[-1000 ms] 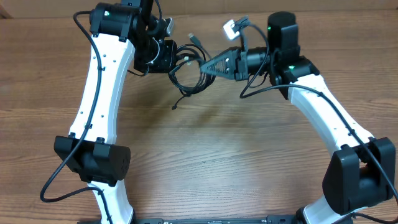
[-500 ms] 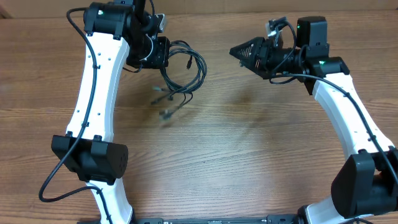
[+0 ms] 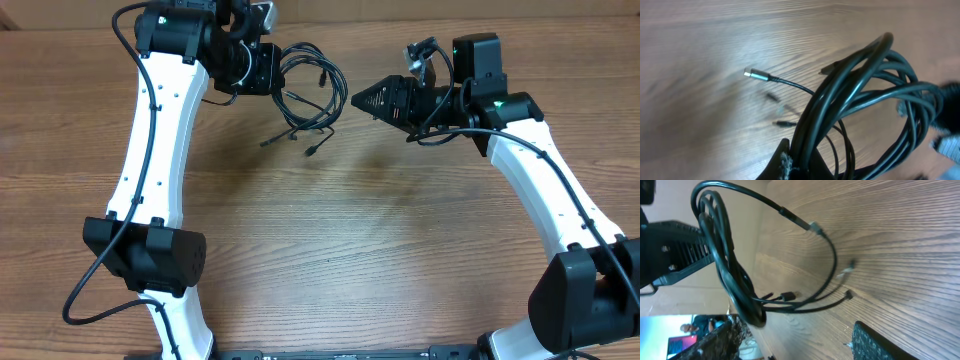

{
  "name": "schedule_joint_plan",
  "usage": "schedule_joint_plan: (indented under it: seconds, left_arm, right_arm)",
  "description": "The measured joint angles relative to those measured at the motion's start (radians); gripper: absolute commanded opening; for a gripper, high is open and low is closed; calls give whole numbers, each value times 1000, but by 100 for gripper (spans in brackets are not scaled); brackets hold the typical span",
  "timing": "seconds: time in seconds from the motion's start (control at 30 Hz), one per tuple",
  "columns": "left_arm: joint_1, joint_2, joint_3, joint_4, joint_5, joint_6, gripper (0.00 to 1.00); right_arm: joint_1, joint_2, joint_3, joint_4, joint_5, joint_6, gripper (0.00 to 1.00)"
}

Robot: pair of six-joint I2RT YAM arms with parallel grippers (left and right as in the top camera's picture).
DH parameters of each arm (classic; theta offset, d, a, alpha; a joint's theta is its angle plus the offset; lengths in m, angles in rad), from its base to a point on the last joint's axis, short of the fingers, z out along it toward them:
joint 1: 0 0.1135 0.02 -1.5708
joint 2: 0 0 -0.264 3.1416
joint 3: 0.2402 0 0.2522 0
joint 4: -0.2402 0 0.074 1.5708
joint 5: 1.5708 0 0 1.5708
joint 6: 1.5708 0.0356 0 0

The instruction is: Untangle cables

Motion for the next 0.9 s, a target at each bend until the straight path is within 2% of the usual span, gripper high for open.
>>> schedule_joint_plan:
  seconds: [0.13, 0.17, 0.23, 0.43, 0.57, 0.63, 0.77, 0.9]
  left_arm:
    - [-3, 0, 0, -24, -79, -211, 4]
    - [-8, 0, 0, -24, -96, -265, 4]
    - [-21, 0, 0, -22, -110, -316, 4]
    - [-92, 0, 0, -16, -161, -386, 4]
    - [-122, 0, 0, -21, -208, -420, 4]
    - [-121, 0, 0, -20, -223, -438, 4]
    - [-116, 1, 0, -20, -210, -438, 4]
    - [-116, 1, 0, -20, -187, -437, 4]
  right_arm:
    - [8, 0, 0, -8, 64, 56, 69]
    - [24, 0, 0, -10, 116, 107, 69]
    - [50, 0, 0, -10, 166, 156, 69]
    - [155, 0, 0, 46, 260, 269, 70]
    - [167, 0, 0, 68, 283, 322, 69]
    - [159, 0, 0, 69, 293, 336, 62]
    - [160, 0, 0, 73, 328, 349, 39]
    - [173, 13, 0, 102, 356, 353, 30]
